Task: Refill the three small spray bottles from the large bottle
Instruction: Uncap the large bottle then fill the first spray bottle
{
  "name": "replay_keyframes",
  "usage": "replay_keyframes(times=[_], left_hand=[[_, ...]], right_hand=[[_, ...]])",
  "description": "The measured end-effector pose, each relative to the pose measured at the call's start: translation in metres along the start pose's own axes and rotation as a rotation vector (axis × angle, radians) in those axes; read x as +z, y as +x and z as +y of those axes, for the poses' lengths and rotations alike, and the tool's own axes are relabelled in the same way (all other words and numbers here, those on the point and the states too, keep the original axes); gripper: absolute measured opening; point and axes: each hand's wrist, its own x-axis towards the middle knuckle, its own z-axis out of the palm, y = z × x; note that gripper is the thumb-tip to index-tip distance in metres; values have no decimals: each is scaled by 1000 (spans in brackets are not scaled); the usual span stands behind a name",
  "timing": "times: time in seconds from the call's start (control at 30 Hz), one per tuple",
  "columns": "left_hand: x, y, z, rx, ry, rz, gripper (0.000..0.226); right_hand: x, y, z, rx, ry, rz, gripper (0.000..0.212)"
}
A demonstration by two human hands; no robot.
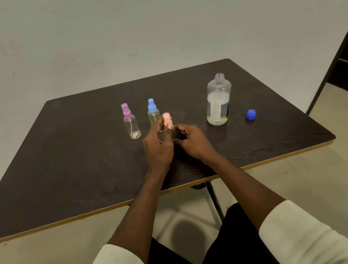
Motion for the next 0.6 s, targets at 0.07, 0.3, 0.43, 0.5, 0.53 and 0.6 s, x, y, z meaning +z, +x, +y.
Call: replay_keyframes(times=[0.07, 0.3, 0.43, 0.5, 0.53, 0.6], left_hand=[[0, 0, -1, 3, 13, 10, 31], [1, -2, 2, -21, -42, 74, 26], [3, -1, 0, -56, -83, 122, 27], [2, 0, -4, -57, -61, 117, 30], [2, 0, -5, -51, -43, 105, 32], [1, 1, -6, -28, -27, 67, 36]], right_hand=[[0, -1, -1, -9, 8, 24, 26], [1, -5, -4, -13, -19, 104, 25], [2, -6, -6, 17, -81, 132, 23], [3, -7, -7, 47, -104, 132, 26], [3, -7, -8, 49, -107, 135, 28], [3, -8, -9, 43, -111, 131, 30]])
